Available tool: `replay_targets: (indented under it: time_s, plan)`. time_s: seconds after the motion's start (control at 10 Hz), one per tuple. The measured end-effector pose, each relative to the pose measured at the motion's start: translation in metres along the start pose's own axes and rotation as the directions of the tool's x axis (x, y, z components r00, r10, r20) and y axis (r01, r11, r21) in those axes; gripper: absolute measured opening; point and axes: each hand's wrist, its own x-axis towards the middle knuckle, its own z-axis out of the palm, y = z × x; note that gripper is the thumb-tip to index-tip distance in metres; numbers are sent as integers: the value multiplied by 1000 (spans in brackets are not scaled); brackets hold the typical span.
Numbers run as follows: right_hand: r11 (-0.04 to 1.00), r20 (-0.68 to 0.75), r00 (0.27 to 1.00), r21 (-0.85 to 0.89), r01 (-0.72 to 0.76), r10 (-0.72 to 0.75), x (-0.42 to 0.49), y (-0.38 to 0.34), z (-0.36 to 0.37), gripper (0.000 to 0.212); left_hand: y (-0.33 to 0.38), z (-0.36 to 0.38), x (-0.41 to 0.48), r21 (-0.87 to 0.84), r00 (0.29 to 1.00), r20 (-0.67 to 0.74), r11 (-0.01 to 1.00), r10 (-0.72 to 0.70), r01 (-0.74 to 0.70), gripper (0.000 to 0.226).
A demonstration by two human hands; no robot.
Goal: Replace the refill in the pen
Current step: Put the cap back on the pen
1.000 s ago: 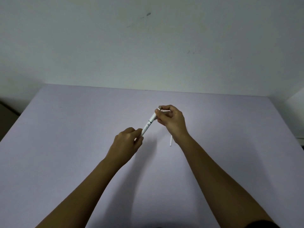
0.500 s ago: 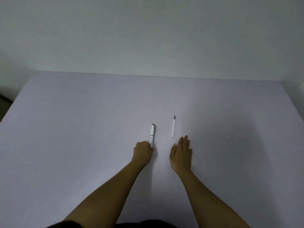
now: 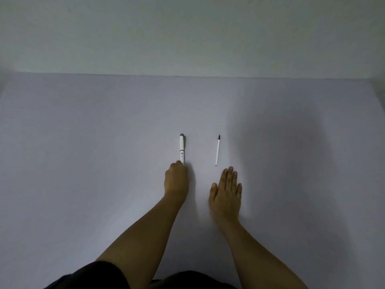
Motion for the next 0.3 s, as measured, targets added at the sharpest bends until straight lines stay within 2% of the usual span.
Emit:
replay_targets:
  time_s: [0.1,0.3]
  plan:
    - [1000,-1,1000,2,-10,10,2,0,2,60,3,0,1,-1,1000,-8,1000,-22,22,22]
    - [1000,34,999,29,1,-2,2,1,-4,68,1,-8,3,-109,994,25,988,-103,105,23]
